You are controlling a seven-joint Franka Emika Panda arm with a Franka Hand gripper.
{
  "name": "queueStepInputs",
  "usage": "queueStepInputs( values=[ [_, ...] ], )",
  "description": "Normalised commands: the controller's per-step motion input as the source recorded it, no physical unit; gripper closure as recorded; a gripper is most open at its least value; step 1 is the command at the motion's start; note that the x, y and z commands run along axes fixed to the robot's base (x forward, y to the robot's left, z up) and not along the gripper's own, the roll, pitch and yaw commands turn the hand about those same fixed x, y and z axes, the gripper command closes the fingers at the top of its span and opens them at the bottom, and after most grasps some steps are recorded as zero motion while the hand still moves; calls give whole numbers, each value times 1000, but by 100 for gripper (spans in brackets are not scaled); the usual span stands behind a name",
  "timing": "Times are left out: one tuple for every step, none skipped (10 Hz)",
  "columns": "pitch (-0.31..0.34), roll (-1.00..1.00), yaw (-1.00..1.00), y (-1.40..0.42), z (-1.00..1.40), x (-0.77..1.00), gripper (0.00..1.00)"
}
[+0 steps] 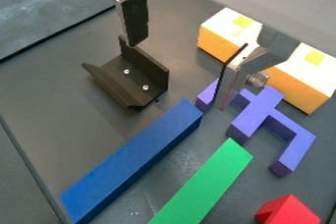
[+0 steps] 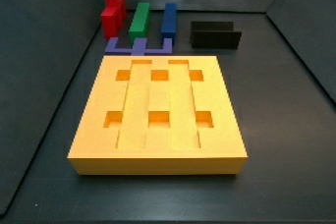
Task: Pick up the green object. Move up. Move to above the board. Insert the green object.
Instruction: Pick up the green object.
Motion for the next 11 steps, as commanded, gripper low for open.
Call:
queueStepInputs(
  values=[
    [0,0,0,-37,-23,0,0],
    [-37,0,-17,0,-143,43,0],
    [-151,-7,-117,183,-314,-3,0],
    [-286,-66,-231,380,-509,-111,0],
    [-289,-74,-214,409,-506,-114,0],
    [-319,-74,-197,294,-466,-103,0],
    [-371,-27,-151,140,-431,-200,0],
    [-396,-7,-154,0,-431,-237,0],
    [-304,0,-94,0,-637,-197,0],
    [-164,44,-40,0,-589,-254,0],
    [-183,1,-3,66,-657,-226,0]
  ],
)
